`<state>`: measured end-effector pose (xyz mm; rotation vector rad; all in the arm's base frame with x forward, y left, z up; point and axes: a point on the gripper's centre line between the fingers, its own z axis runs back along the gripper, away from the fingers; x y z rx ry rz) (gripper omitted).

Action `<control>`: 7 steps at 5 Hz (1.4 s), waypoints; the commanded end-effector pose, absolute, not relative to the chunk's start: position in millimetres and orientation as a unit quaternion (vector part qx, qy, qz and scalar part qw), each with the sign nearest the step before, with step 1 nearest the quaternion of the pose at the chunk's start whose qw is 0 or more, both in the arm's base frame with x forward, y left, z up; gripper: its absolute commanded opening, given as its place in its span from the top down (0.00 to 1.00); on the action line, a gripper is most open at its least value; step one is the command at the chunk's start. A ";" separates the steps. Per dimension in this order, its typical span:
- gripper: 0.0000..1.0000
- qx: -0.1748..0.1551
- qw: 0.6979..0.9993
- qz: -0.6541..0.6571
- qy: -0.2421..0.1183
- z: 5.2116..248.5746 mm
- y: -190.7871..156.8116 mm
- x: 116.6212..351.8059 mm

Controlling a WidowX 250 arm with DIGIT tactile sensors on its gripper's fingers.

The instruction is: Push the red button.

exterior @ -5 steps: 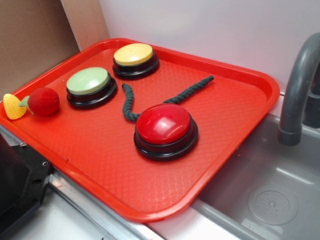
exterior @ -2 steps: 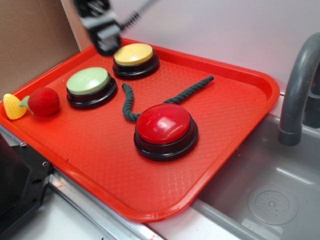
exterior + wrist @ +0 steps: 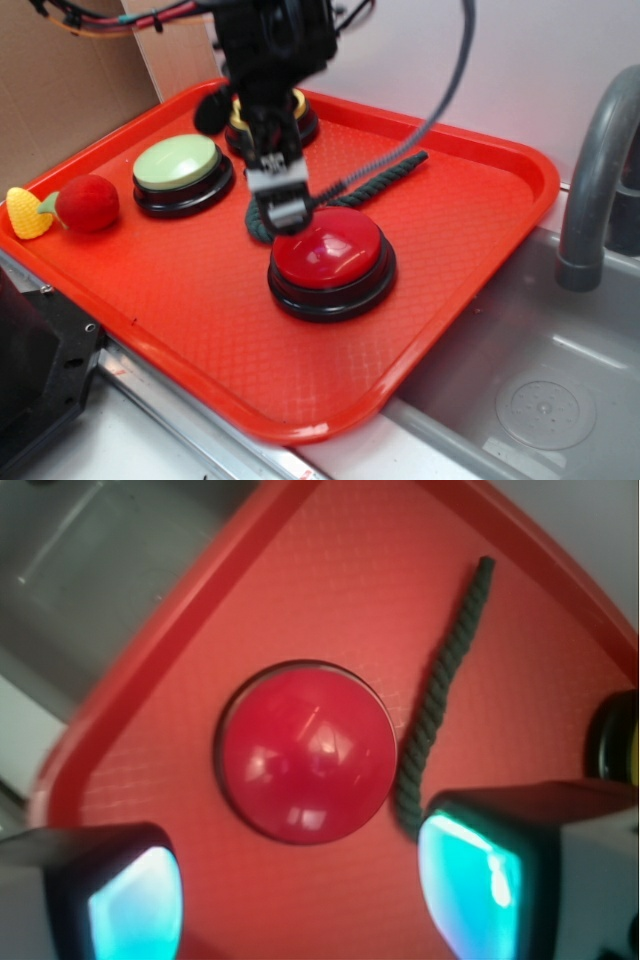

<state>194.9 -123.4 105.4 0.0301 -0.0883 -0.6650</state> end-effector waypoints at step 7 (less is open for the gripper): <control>0.00 0.010 0.959 -0.280 -0.034 63.7 -138.8 220.5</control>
